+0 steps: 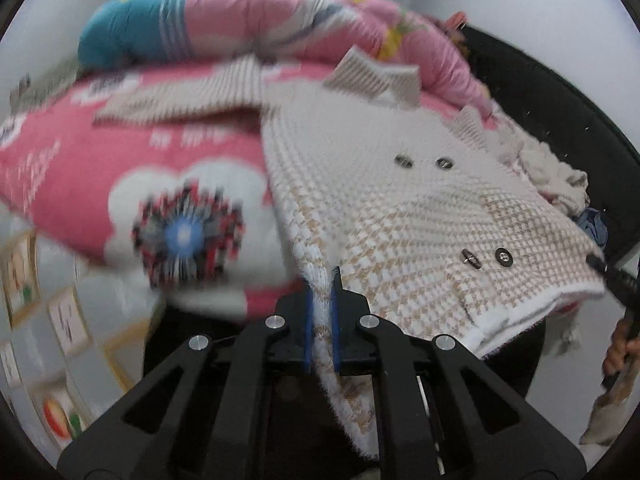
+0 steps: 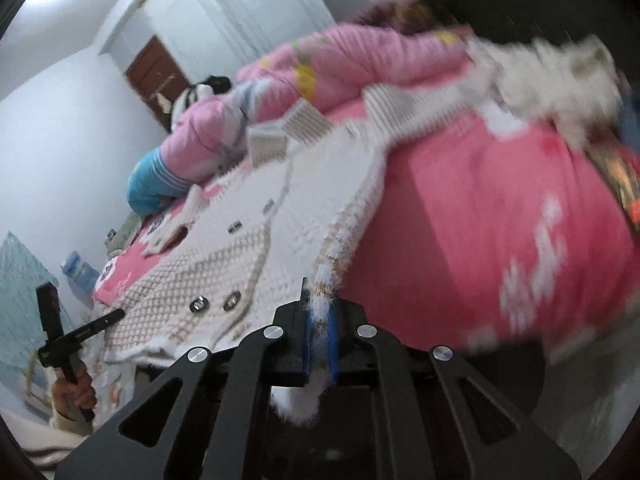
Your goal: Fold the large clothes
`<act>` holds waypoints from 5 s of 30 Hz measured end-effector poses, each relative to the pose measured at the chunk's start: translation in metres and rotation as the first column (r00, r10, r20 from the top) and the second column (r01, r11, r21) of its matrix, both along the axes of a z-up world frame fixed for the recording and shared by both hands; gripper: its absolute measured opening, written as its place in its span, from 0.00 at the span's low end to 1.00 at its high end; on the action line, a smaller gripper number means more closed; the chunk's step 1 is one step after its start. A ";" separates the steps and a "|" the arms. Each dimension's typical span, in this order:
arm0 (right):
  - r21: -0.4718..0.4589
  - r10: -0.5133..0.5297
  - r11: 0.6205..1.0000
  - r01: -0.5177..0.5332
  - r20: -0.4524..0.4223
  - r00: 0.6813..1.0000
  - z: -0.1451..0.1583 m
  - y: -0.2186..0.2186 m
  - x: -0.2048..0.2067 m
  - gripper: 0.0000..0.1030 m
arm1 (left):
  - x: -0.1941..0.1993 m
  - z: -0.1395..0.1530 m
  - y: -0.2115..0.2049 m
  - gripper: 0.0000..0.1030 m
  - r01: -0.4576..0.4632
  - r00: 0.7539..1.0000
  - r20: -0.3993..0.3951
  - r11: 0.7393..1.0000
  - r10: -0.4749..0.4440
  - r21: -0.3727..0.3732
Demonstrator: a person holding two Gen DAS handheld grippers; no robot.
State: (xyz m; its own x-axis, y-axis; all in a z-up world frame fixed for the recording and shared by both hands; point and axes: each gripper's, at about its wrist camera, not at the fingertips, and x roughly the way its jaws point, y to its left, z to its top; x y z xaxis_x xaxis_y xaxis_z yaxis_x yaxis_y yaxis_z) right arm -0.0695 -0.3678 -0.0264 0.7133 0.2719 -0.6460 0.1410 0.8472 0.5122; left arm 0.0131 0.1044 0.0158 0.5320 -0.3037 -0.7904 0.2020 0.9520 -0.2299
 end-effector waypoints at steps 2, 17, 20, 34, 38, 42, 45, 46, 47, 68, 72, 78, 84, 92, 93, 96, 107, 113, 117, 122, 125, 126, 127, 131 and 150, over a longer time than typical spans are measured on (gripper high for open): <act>-0.057 -0.019 0.998 0.012 -0.130 0.991 -0.033 0.006 0.001 0.07 | 0.003 -0.022 0.000 0.13 -0.006 0.998 -0.057 1.000 0.007 0.023; -0.297 0.086 0.948 -0.111 -0.095 0.992 -0.016 0.062 0.091 0.51 | 0.042 -0.026 -0.060 0.24 0.089 0.992 0.081 0.986 -0.101 0.141; -0.325 0.206 0.921 -0.213 -0.058 0.977 -0.018 0.104 0.127 0.51 | 0.054 -0.039 -0.110 0.24 0.206 0.971 0.085 0.962 -0.224 0.181; -0.263 0.314 0.903 -0.339 -0.134 0.940 -0.027 0.144 0.182 0.53 | 0.053 -0.054 -0.071 0.52 0.236 0.968 0.070 0.968 -0.242 0.089; -0.263 0.331 0.902 -0.343 -0.090 0.939 -0.016 0.156 0.202 0.72 | 0.070 -0.036 -0.040 0.59 0.153 0.983 0.099 0.987 -0.158 0.053; -0.276 0.353 0.888 -0.367 -0.101 0.930 -0.015 0.182 0.232 0.74 | 0.098 -0.023 -0.013 0.67 0.040 0.991 0.125 0.997 -0.047 0.060; -0.296 0.373 0.876 -0.381 -0.084 0.924 -0.014 0.201 0.254 0.82 | 0.125 -0.015 0.020 0.69 -0.084 0.987 0.140 0.995 0.077 0.047; -0.307 0.375 0.873 -0.380 -0.079 0.924 -0.013 0.206 0.261 0.87 | 0.133 -0.013 0.034 0.69 -0.126 0.983 0.141 0.991 0.119 0.042; -0.321 0.372 0.869 -0.377 -0.080 0.925 -0.014 0.212 0.267 0.87 | 0.143 -0.012 0.043 0.69 -0.163 0.977 0.144 0.986 0.156 0.035; -0.431 0.366 0.801 -0.415 -0.196 0.910 -0.066 0.262 0.329 0.94 | 0.341 -0.085 0.270 0.46 -0.745 0.667 -0.244 0.643 0.704 -0.177; -0.423 0.363 0.812 -0.402 -0.173 0.916 -0.066 0.261 0.325 0.94 | 0.356 -0.085 0.264 0.22 -0.756 0.651 -0.175 0.653 0.739 -0.053; -0.419 0.363 0.813 -0.404 -0.176 0.915 -0.067 0.256 0.327 0.94 | 0.358 -0.033 0.207 0.10 -0.680 0.731 0.111 0.709 0.673 0.186; -0.341 0.367 0.852 -0.398 -0.154 0.917 -0.053 0.245 0.323 0.94 | 0.317 0.063 0.086 0.10 -0.502 0.833 0.398 0.829 0.384 0.248; -0.252 0.287 0.925 -0.284 -0.027 0.958 -0.013 0.196 0.264 0.94 | 0.280 0.081 -0.070 0.10 -0.162 0.928 0.368 0.949 0.054 0.270; -0.264 0.278 0.925 -0.273 -0.022 0.960 -0.012 0.189 0.254 0.94 | 0.277 0.071 -0.090 0.10 -0.118 0.939 0.344 0.955 0.018 0.271; -0.301 0.252 0.919 -0.253 -0.044 0.967 -0.024 0.174 0.239 0.94 | 0.272 0.037 -0.122 0.10 -0.045 0.964 0.264 0.963 -0.028 0.267; -0.333 0.275 0.897 -0.290 -0.093 0.957 -0.064 0.159 0.228 0.94 | 0.266 -0.061 -0.130 0.89 0.091 0.993 0.063 0.987 -0.100 0.133; -0.262 0.314 0.901 -0.346 -0.155 0.937 -0.049 0.142 0.232 0.94 | 0.242 -0.033 -0.104 0.89 0.126 0.985 0.107 0.989 -0.133 0.071; -0.210 0.339 0.914 -0.347 -0.077 0.938 -0.008 0.137 0.242 0.94 | 0.227 -0.023 -0.067 0.89 0.069 0.989 0.131 0.997 -0.072 0.025; 0.047 0.432 0.901 -0.432 0.010 0.902 0.015 0.139 0.297 0.94 | 0.226 -0.045 -0.027 0.89 -0.084 0.994 0.085 0.991 0.075 0.106; 0.118 0.450 0.889 -0.443 -0.040 0.892 -0.002 0.153 0.339 0.91 | 0.232 -0.062 -0.013 0.89 -0.126 0.992 0.029 0.985 0.124 0.115; 0.137 0.451 0.889 -0.438 -0.086 0.888 -0.016 0.159 0.360 0.82 | 0.233 -0.066 -0.009 0.89 -0.137 0.991 0.017 0.984 0.136 0.114; 0.136 0.444 0.893 -0.428 -0.125 0.887 -0.026 0.163 0.376 0.73 | 0.235 -0.072 -0.006 0.89 -0.152 0.988 0.007 0.981 0.152 0.117; 0.114 0.436 0.900 -0.421 -0.265 0.860 -0.065 0.175 0.412 0.46 | 0.241 -0.083 0.006 0.89 -0.191 0.981 -0.003 0.979 0.192 0.078; -0.183 0.129 0.975 -0.129 -0.015 0.992 0.083 0.083 0.383 0.09 | 0.264 -0.089 0.013 0.90 -0.225 0.974 0.016 0.972 0.224 0.073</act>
